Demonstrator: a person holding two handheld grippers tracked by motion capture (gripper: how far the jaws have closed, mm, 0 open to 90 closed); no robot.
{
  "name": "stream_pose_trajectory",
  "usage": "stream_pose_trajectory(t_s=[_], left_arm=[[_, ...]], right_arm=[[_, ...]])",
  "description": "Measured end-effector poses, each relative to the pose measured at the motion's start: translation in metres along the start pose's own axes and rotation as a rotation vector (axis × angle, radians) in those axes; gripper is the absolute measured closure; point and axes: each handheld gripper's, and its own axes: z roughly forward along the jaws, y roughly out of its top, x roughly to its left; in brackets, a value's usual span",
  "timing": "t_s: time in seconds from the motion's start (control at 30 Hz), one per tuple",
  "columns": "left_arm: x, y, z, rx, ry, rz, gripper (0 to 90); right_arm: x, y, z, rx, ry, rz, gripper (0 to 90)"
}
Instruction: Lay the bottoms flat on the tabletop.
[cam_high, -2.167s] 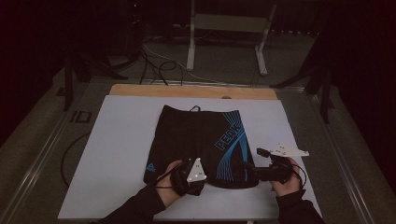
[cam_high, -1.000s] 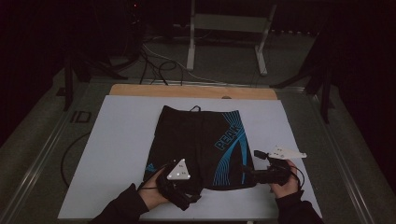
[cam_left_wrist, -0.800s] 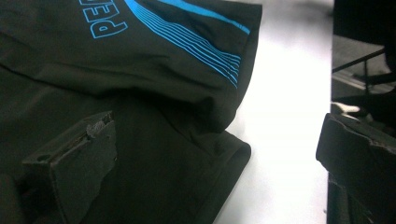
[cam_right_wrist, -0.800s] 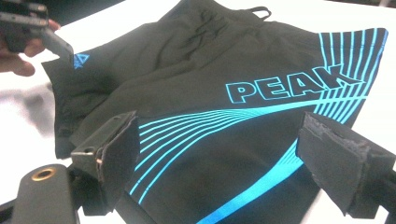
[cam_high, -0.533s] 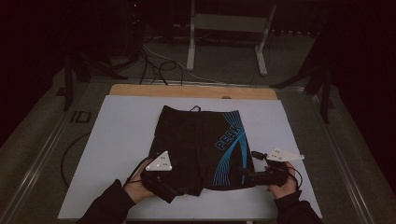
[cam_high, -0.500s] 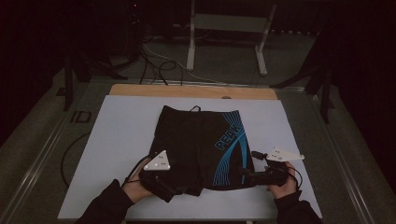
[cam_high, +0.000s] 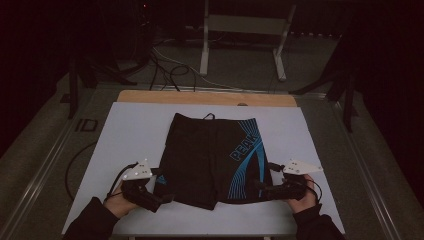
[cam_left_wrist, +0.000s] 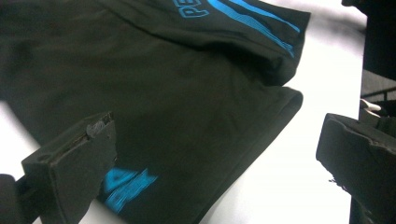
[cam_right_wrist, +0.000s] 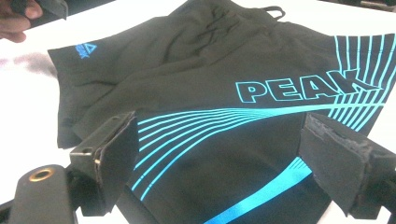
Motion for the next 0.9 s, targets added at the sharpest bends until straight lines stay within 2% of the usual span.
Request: stream_pose_trajectory(t_s=[0.23, 0.3, 0.6, 0.9], left_arm=[[0.01, -0.015, -0.018, -0.008, 0.018, -0.02, 0.0], [0.013, -0.019, -0.021, -0.016, 0.021, -0.04, 0.0], [0.021, -0.035, -0.03, -0.008, 0.049, -0.079, 0.0], [0.022, -0.041, -0.032, -0.002, 0.05, -0.076, 0.0]], right_arm=[[0.001, -0.001, 0.001, 0.002, 0.013, -0.006, 13.0], [0.0, -0.001, 0.002, 0.001, 0.019, -0.003, 13.0], [0.0, -0.002, 0.003, 0.004, 0.02, -0.008, 13.0], [0.0, -0.003, 0.005, 0.008, 0.025, -0.012, 13.1]])
